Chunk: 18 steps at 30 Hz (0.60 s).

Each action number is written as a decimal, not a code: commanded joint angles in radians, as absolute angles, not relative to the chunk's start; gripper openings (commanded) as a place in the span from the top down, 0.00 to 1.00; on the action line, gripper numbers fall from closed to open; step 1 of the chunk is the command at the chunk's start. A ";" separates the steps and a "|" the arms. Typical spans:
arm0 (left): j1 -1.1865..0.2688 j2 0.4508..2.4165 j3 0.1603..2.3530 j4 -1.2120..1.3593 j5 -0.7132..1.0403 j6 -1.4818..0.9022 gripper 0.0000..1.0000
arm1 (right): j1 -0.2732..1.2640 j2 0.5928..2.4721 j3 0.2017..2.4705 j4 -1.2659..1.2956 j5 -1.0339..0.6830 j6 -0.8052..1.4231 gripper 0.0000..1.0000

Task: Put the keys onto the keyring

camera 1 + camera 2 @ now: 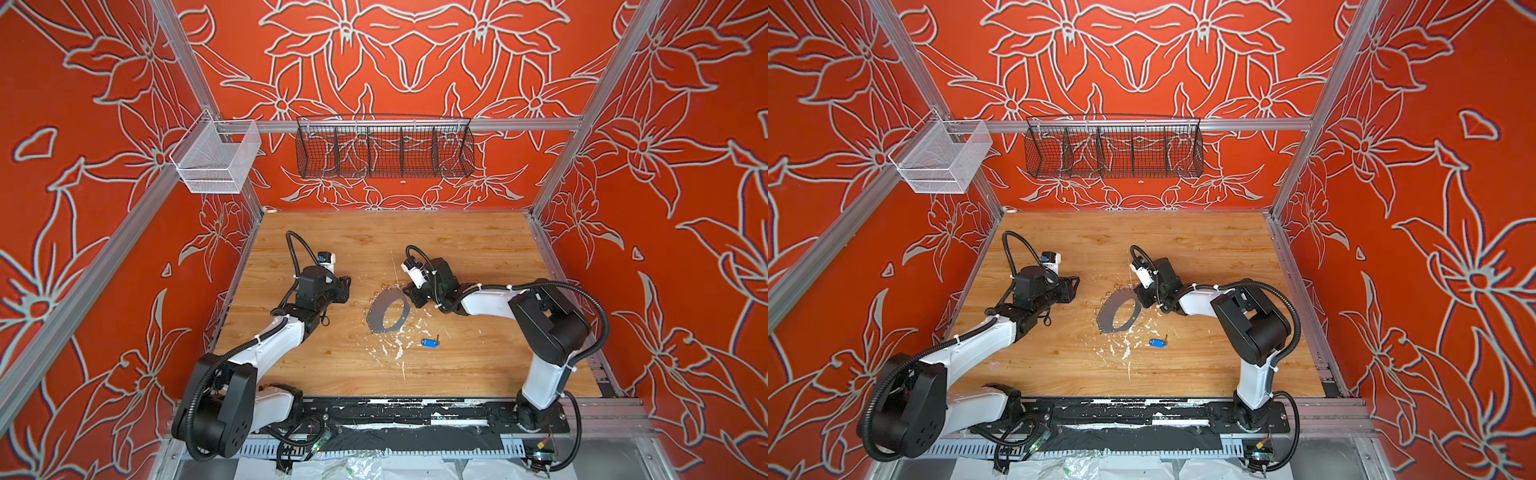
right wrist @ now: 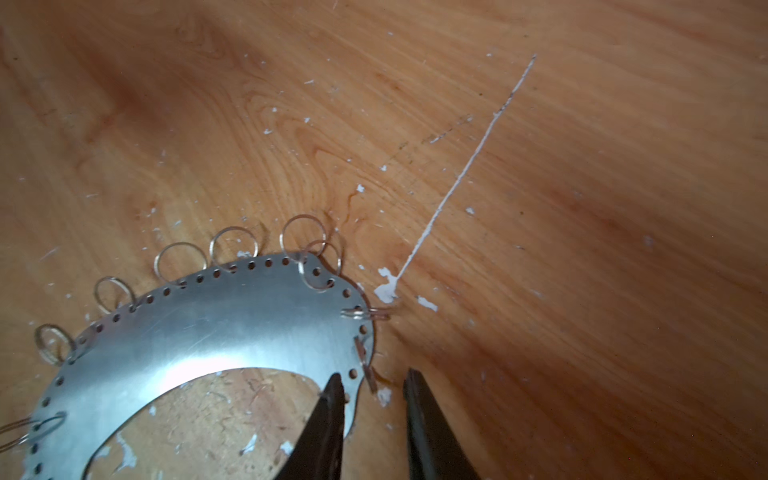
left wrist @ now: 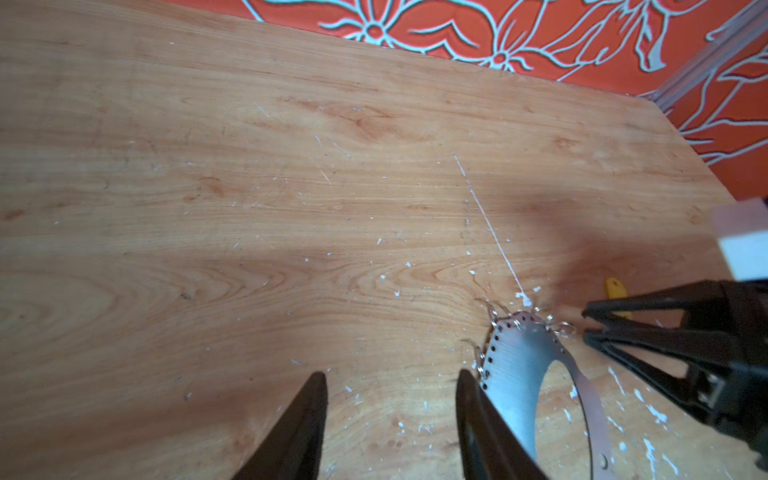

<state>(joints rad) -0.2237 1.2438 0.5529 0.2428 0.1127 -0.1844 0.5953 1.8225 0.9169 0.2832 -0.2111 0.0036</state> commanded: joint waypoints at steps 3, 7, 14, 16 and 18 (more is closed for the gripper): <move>-0.373 1.260 0.565 0.274 0.071 -0.033 0.49 | 0.595 1.846 0.918 0.317 -0.205 0.007 0.70; -0.407 1.303 0.608 0.237 0.036 -0.014 0.50 | 0.596 1.861 0.928 0.307 -0.213 0.006 0.70; -0.406 1.301 0.619 0.233 0.104 -0.012 0.54 | 0.595 1.867 0.920 0.322 -0.262 -0.020 0.70; -0.407 1.292 0.601 0.266 0.134 -0.014 0.55 | 0.595 1.872 0.925 0.318 -0.255 -0.017 0.71; -0.406 1.280 0.587 0.290 0.154 -0.018 0.57 | 0.595 1.873 0.931 0.308 -0.252 -0.017 0.71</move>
<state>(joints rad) -0.4057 1.3045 0.6048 0.2394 0.1062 -0.0288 0.5953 1.8496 0.9169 0.3046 -0.2340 0.0029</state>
